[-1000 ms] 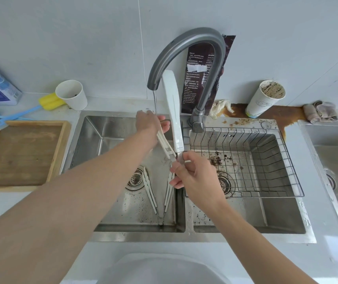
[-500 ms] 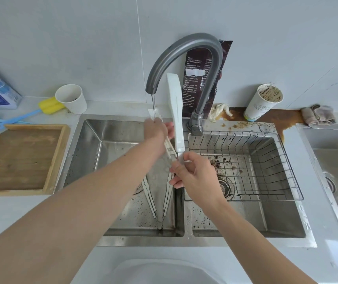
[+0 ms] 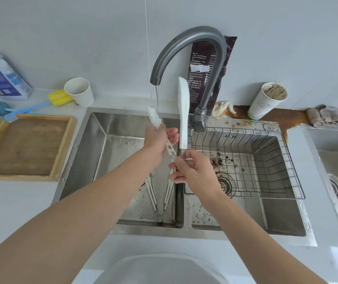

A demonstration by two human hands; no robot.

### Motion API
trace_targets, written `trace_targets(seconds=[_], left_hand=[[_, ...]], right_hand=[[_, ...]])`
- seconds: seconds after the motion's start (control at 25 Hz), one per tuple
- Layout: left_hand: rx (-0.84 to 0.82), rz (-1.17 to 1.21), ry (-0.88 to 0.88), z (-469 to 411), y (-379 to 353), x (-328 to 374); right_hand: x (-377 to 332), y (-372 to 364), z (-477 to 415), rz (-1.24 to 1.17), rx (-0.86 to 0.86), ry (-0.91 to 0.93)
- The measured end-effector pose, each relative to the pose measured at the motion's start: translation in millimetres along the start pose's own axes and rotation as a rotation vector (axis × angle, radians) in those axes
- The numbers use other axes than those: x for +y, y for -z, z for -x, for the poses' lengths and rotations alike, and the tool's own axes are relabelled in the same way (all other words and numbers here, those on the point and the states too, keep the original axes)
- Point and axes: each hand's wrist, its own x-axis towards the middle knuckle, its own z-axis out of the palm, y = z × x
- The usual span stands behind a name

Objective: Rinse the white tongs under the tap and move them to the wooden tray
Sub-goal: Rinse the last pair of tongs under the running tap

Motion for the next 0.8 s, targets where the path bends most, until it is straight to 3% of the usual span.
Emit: trace_targets(seconds=[0.2,0.48,0.8], left_hand=[[-0.080,0.103,0.022,12.0,29.3,-11.0],[0.054,-0.044,-0.105,22.5,51.6,-41.6],[0.137,-0.067,-0.100,19.3,75.4,-76.6]], right_hand=[[16.6,4.8,5.2,0.057,-0.061,-0.097],[30.8,8.2,-2.5,0.394,-0.099,-0.095],[51.8,-9.0,-26.6,0.435,-0.146,-0.119]])
